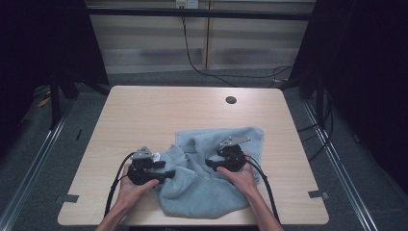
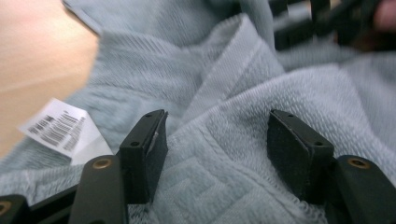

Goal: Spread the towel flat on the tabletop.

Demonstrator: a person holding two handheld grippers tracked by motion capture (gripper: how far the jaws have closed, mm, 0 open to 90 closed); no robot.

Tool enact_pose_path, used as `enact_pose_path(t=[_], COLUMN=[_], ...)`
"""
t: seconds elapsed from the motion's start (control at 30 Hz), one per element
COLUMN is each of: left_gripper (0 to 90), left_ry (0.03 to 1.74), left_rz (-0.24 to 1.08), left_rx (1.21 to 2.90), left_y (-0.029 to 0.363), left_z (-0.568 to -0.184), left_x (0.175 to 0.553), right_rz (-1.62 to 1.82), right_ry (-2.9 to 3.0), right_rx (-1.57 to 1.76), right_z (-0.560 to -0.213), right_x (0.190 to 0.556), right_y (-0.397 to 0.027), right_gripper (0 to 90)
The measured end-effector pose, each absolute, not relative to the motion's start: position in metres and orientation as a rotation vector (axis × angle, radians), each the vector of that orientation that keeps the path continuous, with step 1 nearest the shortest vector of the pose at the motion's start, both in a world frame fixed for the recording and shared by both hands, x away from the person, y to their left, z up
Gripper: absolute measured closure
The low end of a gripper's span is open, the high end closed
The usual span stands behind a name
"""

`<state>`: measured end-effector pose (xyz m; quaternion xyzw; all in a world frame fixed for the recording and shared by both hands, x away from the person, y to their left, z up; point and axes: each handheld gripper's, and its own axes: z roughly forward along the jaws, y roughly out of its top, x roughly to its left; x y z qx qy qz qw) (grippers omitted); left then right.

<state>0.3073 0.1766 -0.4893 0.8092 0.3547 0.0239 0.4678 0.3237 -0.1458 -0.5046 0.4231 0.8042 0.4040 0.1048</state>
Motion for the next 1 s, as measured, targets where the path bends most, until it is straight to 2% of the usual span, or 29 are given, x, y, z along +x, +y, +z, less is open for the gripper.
enact_pose_path(t=[0.13,0.27,0.37,0.57,0.63,0.73,0.8,0.87,0.9,0.93,0.97,1.0], left_gripper=[38.2,37.5,41.6,45.2,47.9,51.7,53.1,53.4,53.8,53.8,53.8,53.8], left_ry=[0.825,0.783,0.771,0.752,0.744,0.731,0.73,0.759,0.772,0.77,0.769,0.774], left_rz=[0.068,0.076,0.058,0.082,0.079,0.067,0.071,0.049,0.04,0.037,0.044,0.048], left_rx=[1.936,2.046,2.138,2.158,2.156,2.153,2.155,2.139,2.137,2.146,2.15,2.141], left_y=[0.177,0.166,0.162,0.159,0.16,0.163,0.164,0.167,0.169,0.171,0.174,0.18], left_z=[-0.476,-0.484,-0.496,-0.5,-0.5,-0.501,-0.501,-0.501,-0.501,-0.5,-0.499,-0.5], left_x=[0.304,0.296,0.294,0.29,0.289,0.287,0.286,0.284,0.283,0.282,0.28,0.277], right_rz=[1.211,1.178,1.248,1.335,1.335,1.27,1.197,1.171,1.108,1.085,1.085,1.093], right_ry=[2.419,2.516,2.507,2.393,2.41,2.514,2.56,2.584,2.633,2.639,2.639,2.607], right_rx=[1.232,1.213,1.197,1.201,1.195,1.134,1.119,1.124,1.093,1.076,1.076,1.103], right_z=[-0.503,-0.494,-0.481,-0.461,-0.462,-0.474,-0.482,-0.486,-0.492,-0.492,-0.492,-0.487], right_x=[0.306,0.285,0.283,0.328,0.337,0.359,0.363,0.364,0.364,0.363,0.363,0.363], right_y=[-0.139,-0.135,-0.141,-0.137,-0.132,-0.105,-0.095,-0.092,-0.09,-0.091,-0.091,-0.095], right_gripper=[42.1,45.2,49.1,44.2,43.1,36.4,36.6,40.1,67.2,71.1,71.1,87.6])
